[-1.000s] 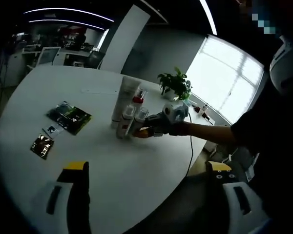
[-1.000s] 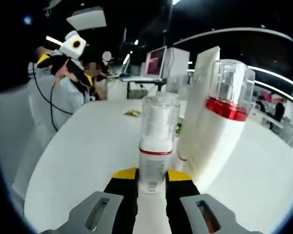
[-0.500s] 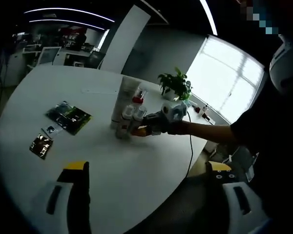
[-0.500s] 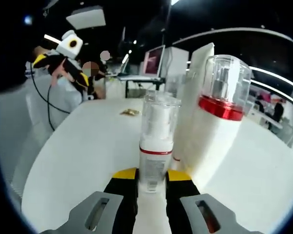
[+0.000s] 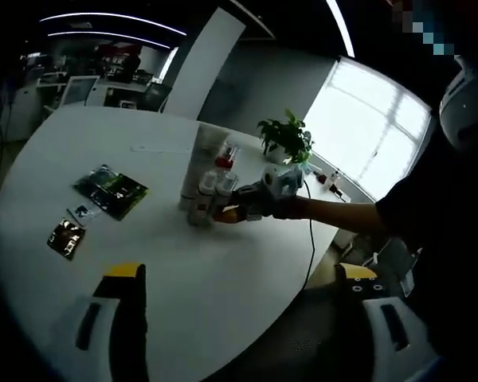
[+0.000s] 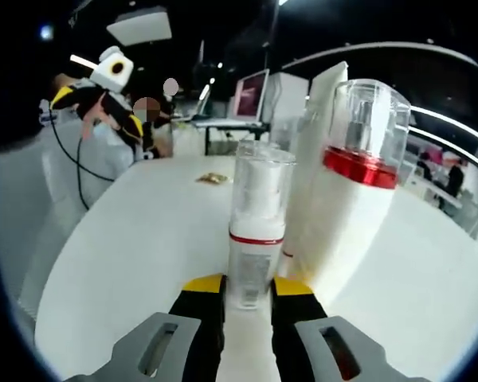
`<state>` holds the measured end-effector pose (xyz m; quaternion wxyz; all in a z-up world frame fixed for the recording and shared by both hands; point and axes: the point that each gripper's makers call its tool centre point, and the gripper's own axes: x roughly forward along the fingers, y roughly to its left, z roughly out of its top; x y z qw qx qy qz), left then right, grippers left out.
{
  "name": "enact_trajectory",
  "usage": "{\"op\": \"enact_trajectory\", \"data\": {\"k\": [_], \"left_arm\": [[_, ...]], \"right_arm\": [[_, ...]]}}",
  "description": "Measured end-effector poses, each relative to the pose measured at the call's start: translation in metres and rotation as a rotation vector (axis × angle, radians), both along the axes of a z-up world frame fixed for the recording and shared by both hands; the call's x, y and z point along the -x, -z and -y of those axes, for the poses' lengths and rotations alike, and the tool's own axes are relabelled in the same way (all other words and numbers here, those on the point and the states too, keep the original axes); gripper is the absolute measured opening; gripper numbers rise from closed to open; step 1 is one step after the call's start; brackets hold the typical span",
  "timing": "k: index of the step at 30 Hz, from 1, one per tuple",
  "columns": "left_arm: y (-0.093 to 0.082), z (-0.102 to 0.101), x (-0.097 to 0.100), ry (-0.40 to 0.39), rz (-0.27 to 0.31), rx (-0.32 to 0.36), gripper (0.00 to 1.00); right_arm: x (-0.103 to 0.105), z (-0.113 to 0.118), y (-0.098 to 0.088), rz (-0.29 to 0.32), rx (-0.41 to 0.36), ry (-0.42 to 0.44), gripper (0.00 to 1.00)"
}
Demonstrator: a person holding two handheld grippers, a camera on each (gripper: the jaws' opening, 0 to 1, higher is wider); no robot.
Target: Arrange the skincare products in the storage area until every visible bottle or jar stands upright without overlapping.
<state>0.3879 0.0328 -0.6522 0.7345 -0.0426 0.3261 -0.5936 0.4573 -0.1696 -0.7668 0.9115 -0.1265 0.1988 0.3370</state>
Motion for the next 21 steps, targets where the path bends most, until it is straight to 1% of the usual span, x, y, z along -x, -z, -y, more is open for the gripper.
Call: {"op": "enact_trajectory", "data": {"k": [10,13,15,16,17,18,21], "left_arm": [[0.0,0.003,0.001,0.009,0.002,-0.001,0.92],[-0.001,0.003,0.001,0.011,0.004,0.0,0.92],[-0.001,0.003,0.002,0.017,0.015,-0.013,0.93],[-0.001,0.003,0.004,0.031,0.034,-0.028,0.93],[-0.001,0.003,0.004,0.035,0.04,-0.032,0.93],[-0.002,0.006,0.009,0.049,0.053,-0.047,0.94],[-0.004,0.007,0.013,0.064,0.062,-0.053,0.94]], "right_arm": [[0.005,0.004,-0.001,-0.016,0.005,0.019,0.16],[0.009,0.005,-0.002,-0.025,0.005,0.035,0.18],[0.013,0.005,-0.004,-0.031,0.007,0.051,0.22],[0.014,0.005,-0.004,-0.033,0.007,0.059,0.23],[0.016,0.006,-0.004,-0.034,0.007,0.065,0.25],[0.019,0.006,-0.006,-0.04,0.0,0.078,0.27],[0.027,0.009,-0.007,-0.057,0.0,0.107,0.29]]}}
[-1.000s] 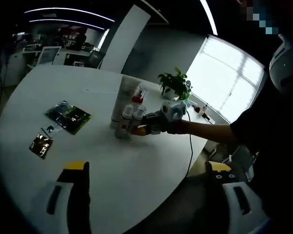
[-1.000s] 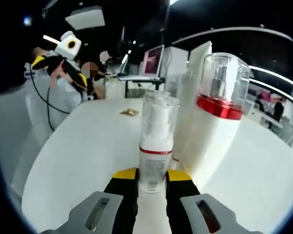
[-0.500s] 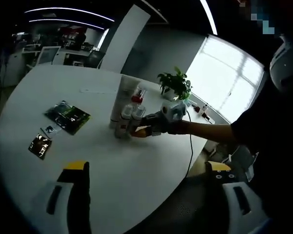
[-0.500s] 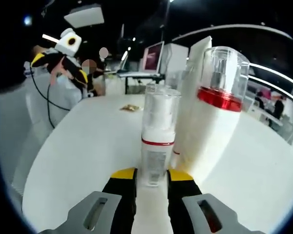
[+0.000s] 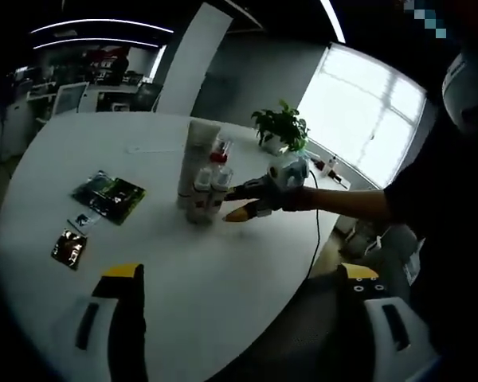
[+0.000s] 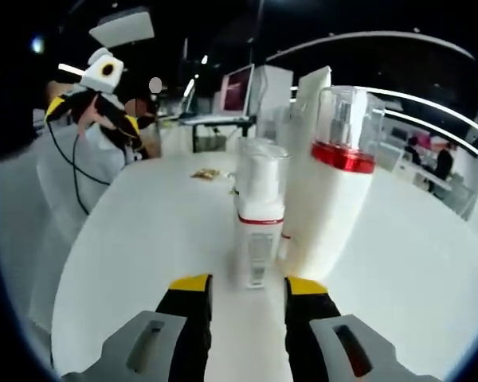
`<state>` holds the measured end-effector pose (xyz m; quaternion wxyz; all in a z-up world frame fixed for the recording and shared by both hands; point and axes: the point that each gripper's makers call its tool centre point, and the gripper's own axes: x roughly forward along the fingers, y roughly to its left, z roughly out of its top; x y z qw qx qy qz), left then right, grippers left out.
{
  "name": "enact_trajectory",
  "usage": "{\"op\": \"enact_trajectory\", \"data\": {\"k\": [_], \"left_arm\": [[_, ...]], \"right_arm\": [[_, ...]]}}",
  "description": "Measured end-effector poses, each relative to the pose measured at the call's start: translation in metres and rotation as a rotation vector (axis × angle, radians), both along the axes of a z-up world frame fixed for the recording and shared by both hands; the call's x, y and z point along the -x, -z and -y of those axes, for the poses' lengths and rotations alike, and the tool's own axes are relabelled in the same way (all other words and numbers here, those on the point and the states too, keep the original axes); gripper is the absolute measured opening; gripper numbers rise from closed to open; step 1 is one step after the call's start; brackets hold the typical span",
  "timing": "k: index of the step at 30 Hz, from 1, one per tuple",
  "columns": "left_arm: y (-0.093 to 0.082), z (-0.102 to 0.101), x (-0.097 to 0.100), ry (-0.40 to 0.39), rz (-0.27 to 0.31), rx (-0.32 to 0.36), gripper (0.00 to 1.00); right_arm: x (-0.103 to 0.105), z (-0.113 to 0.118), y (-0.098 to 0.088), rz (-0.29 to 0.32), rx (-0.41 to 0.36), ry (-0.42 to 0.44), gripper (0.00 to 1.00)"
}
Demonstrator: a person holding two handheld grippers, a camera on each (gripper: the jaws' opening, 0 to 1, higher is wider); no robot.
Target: Arrange the skincare products in the storage area until every visible bottle or jar stands upright without overlapping.
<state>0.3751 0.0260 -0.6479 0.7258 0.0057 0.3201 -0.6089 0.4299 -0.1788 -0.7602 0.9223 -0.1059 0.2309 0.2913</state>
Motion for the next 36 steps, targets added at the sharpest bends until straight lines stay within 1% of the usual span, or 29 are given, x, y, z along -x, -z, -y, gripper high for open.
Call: {"op": "enact_trajectory", "data": {"k": [3,9,13,16,18,21,23,29,33,36], "left_arm": [[-0.003,0.001,0.002,-0.003,0.001,0.004,0.94],[-0.008,-0.005,-0.001,-0.017,0.018,-0.008,0.93],[-0.01,-0.009,-0.002,-0.035,0.014,-0.008,0.93],[-0.009,-0.012,-0.001,-0.04,0.012,-0.022,0.93],[-0.009,-0.014,-0.001,-0.038,0.014,-0.027,0.93],[-0.01,-0.018,-0.001,-0.044,0.007,-0.026,0.93],[-0.01,-0.02,-0.002,-0.048,0.004,-0.026,0.93],[-0.009,-0.029,-0.004,-0.057,-0.001,-0.026,0.93],[-0.006,-0.034,-0.002,-0.062,-0.011,-0.038,0.95],[-0.007,-0.035,-0.001,-0.06,-0.016,-0.035,0.96]], "right_arm": [[0.006,0.003,-0.003,-0.008,-0.007,0.024,0.31],[0.018,0.001,-0.018,-0.011,-0.054,0.093,0.37],[0.026,-0.004,-0.025,-0.021,-0.064,0.106,0.43],[0.035,-0.014,-0.031,-0.03,-0.072,0.096,0.44],[0.04,-0.017,-0.033,-0.046,-0.075,0.099,0.5],[0.047,-0.023,-0.039,-0.068,-0.092,0.122,0.55],[0.052,-0.027,-0.044,-0.068,-0.091,0.13,0.59],[0.066,-0.031,-0.053,-0.101,-0.108,0.179,0.65],[0.075,-0.033,-0.055,-0.128,-0.104,0.215,0.74],[0.081,-0.035,-0.062,-0.121,-0.108,0.237,0.79]]}}
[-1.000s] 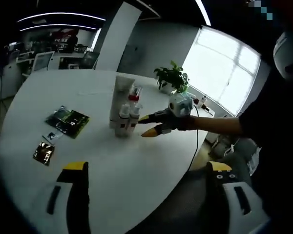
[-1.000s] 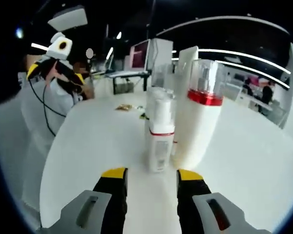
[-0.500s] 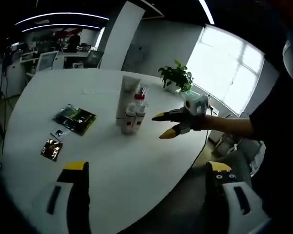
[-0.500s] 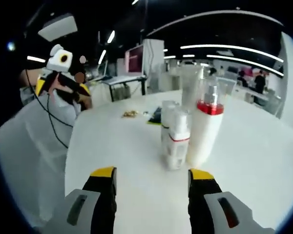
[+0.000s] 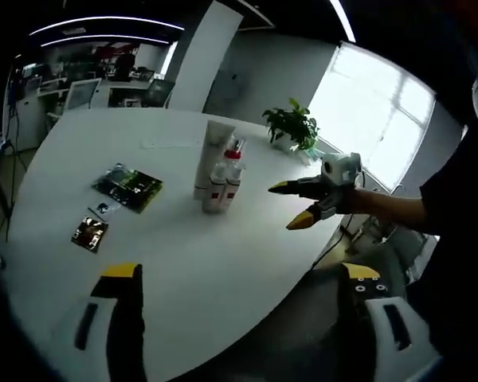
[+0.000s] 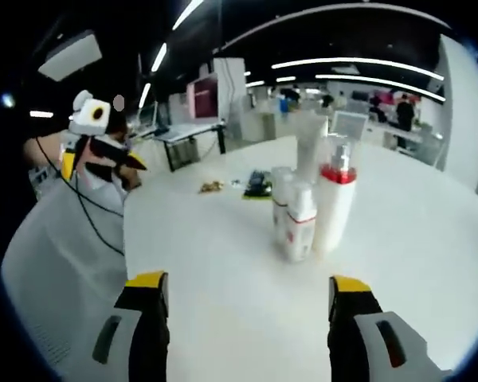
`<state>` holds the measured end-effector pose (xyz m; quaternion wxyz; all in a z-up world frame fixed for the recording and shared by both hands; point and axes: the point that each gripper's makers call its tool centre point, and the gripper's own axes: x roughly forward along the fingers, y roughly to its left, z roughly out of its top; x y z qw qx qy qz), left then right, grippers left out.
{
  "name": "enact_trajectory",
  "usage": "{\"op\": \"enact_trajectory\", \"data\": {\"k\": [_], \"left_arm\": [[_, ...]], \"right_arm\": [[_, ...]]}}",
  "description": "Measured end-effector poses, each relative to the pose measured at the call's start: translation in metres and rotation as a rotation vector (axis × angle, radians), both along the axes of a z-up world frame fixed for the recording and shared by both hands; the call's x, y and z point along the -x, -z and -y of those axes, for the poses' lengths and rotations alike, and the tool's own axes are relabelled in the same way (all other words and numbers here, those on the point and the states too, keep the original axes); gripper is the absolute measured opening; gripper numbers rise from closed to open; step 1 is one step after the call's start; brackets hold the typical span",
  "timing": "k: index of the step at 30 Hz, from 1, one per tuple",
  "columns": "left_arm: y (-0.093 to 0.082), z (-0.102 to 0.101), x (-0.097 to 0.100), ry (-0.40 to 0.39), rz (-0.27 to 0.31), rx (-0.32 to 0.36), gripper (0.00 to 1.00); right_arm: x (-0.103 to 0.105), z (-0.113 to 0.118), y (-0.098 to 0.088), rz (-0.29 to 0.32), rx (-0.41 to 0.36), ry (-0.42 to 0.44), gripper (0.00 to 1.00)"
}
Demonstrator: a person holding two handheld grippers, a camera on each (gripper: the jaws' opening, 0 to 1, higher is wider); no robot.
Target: Arrange the skincare products in the storage area until every visible bottle or jar stands upright without overlapping.
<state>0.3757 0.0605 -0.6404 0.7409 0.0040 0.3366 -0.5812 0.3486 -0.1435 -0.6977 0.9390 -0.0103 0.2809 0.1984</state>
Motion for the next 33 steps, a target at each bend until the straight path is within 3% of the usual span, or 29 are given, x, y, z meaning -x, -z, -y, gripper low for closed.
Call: {"op": "enact_trajectory", "data": {"k": [19,33], "left_arm": [[-0.011,-0.019,0.003,-0.005,-0.021,-0.02,0.99],[-0.011,-0.04,0.002,-0.014,-0.029,-0.047,0.99]], "right_arm": [[0.024,-0.021,-0.04,0.004,-0.071,0.113,0.97],[0.053,-0.033,-0.046,-0.031,-0.094,0.169,0.99]]}}
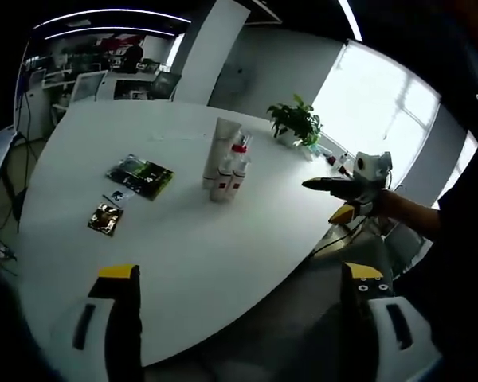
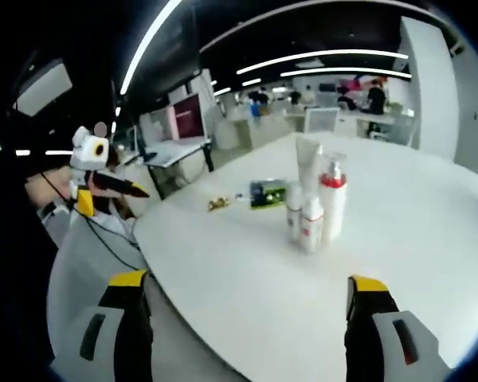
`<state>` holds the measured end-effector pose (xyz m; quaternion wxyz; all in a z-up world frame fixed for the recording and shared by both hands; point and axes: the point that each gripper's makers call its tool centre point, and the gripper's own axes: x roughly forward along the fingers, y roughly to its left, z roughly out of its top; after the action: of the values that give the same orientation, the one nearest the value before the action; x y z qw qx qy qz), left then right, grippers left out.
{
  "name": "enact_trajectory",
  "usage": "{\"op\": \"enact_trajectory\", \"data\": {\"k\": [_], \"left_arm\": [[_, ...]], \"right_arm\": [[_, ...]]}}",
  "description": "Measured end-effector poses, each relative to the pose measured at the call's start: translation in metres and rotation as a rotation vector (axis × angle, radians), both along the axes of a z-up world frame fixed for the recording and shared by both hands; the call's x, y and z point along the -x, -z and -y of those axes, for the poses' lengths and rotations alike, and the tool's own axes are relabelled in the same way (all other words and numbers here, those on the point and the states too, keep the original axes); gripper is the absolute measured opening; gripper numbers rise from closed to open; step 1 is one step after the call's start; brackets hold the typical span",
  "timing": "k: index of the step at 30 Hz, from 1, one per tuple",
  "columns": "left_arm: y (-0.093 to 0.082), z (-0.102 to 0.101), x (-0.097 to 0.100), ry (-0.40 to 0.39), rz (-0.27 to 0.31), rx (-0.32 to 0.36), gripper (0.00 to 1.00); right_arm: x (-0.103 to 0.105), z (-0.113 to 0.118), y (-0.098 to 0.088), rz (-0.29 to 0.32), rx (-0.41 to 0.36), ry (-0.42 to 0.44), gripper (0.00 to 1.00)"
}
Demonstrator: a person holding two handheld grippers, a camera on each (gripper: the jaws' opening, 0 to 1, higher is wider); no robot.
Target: Arrange the skincare products in the storage area until every visible bottle or jar stands upright without overlapping.
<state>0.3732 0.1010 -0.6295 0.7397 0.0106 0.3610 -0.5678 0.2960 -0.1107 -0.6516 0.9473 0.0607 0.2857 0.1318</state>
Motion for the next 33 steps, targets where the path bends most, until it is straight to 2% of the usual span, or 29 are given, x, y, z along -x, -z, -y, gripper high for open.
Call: {"op": "enact_trajectory", "data": {"k": [6,10,20,33], "left_arm": [[-0.006,-0.004,-0.004,-0.011,0.012,0.004,0.99],[-0.009,-0.006,-0.008,-0.027,0.019,0.014,0.99],[-0.001,-0.011,-0.008,-0.023,0.009,-0.007,0.99],[0.008,-0.002,-0.015,-0.002,0.007,-0.032,0.98]], "right_arm": [[0.008,0.002,-0.008,0.014,-0.033,0.049,0.99],[0.009,0.003,-0.009,0.016,-0.027,0.067,0.99],[0.014,0.001,0.001,-0.015,-0.038,0.083,0.99],[0.017,0.01,0.006,-0.027,-0.05,0.119,0.99]]}}
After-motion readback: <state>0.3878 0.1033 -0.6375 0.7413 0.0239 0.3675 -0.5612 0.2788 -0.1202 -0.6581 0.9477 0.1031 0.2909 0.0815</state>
